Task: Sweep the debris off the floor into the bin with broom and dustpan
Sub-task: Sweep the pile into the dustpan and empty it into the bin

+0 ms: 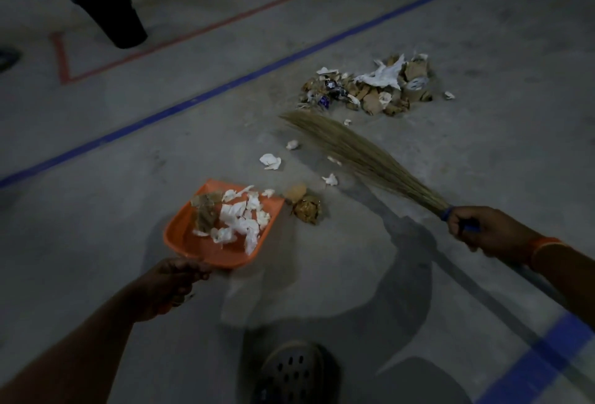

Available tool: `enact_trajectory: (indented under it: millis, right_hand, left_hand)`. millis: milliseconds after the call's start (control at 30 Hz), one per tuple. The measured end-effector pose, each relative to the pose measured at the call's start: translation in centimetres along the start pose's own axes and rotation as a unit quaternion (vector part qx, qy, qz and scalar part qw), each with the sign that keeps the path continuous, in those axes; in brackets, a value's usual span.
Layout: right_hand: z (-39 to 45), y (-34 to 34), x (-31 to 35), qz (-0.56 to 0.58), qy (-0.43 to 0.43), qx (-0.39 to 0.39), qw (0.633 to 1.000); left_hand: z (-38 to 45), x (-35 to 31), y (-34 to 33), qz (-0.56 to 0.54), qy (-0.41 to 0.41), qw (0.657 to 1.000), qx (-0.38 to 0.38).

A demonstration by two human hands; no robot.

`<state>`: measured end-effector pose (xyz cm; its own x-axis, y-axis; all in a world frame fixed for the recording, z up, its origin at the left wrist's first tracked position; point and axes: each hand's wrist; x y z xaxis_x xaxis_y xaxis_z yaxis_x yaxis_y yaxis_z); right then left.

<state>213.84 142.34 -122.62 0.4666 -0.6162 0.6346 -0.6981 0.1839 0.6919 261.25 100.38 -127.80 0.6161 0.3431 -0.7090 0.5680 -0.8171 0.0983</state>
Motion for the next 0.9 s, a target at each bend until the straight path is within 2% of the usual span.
enact_trajectory:
  millis: [233,467,733,900]
  right_hand:
    - [-0.9,-2.3,-1.2,0.018,-0.052,0.014,0.998]
    - [-0.4,-5.2,-1.3,0.022,-0.087,0.022,0.996]
    - [0.8,-6.4,0.8,-0.022,-0.016,0.064,0.998]
    - [1.5,-7.3,2.1,-0.054,0.022,0.09,0.994]
  left_hand:
    - [-2.7,4.3,-3.3,0.022,0.037,0.998,0.035]
    - [-1.4,3.9,-3.3,0.054,0.037,0.995,0.073]
    - [-0.8,1.3,-5.1,-0.004,0.045,0.996,0.078]
    - [0.5,0.8,-5.0,0.005,0.034,0.995,0.089]
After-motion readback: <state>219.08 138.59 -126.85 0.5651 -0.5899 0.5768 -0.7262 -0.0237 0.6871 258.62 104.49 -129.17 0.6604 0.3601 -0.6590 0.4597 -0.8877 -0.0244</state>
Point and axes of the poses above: each hand's wrist, its own z-axis towards the middle knuckle, its own y-axis out of the back of the hand, x = y × z, and after that the axes turned 2 degrees about -x, right-handed
